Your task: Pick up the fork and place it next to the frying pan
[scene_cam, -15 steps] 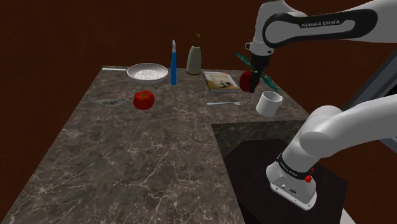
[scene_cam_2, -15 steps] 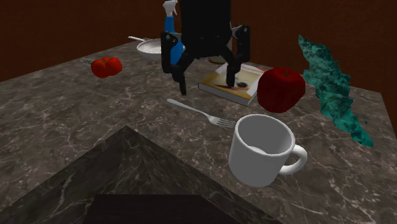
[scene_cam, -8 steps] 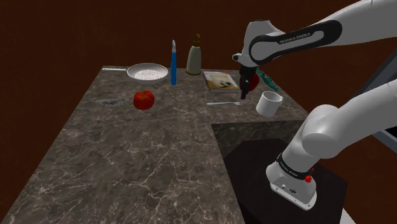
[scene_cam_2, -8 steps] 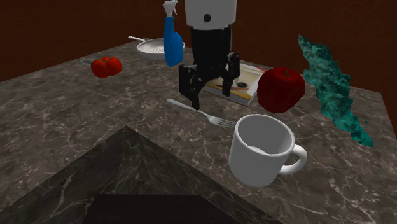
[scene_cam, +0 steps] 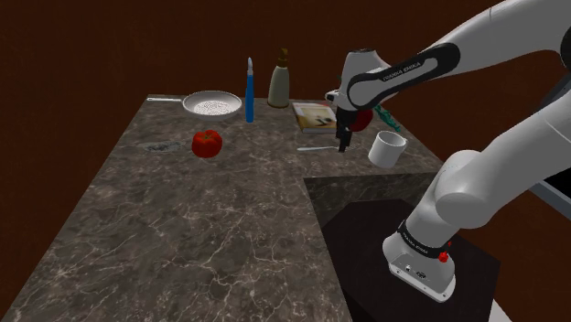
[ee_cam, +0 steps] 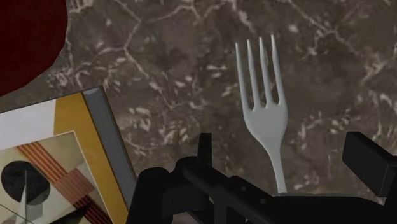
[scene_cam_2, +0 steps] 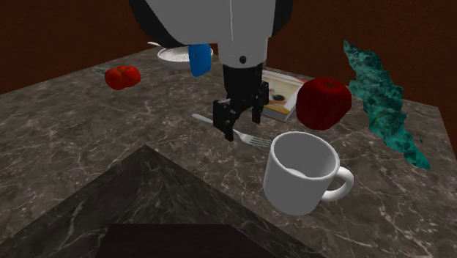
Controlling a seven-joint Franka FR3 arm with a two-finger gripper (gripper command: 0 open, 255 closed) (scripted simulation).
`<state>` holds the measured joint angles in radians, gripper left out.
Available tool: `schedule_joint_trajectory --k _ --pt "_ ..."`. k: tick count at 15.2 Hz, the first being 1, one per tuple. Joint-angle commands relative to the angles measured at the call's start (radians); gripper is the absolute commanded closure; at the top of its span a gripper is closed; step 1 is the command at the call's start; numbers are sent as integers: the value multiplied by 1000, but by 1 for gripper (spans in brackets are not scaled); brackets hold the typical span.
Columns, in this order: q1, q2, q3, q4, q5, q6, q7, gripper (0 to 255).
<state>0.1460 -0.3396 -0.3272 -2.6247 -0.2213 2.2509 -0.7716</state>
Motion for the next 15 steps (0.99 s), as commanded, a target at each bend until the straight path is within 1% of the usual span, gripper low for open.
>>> schedule_joint_trajectory --k 1,9,10,15 --pt "0 24 -7 -12 0 37 -4 0" --pt "0 30 -9 -15 0 46 -5 0" --pt "0 30 -9 -15 0 46 -5 255" --pt "0 31 -9 -16 0 48 -5 255"
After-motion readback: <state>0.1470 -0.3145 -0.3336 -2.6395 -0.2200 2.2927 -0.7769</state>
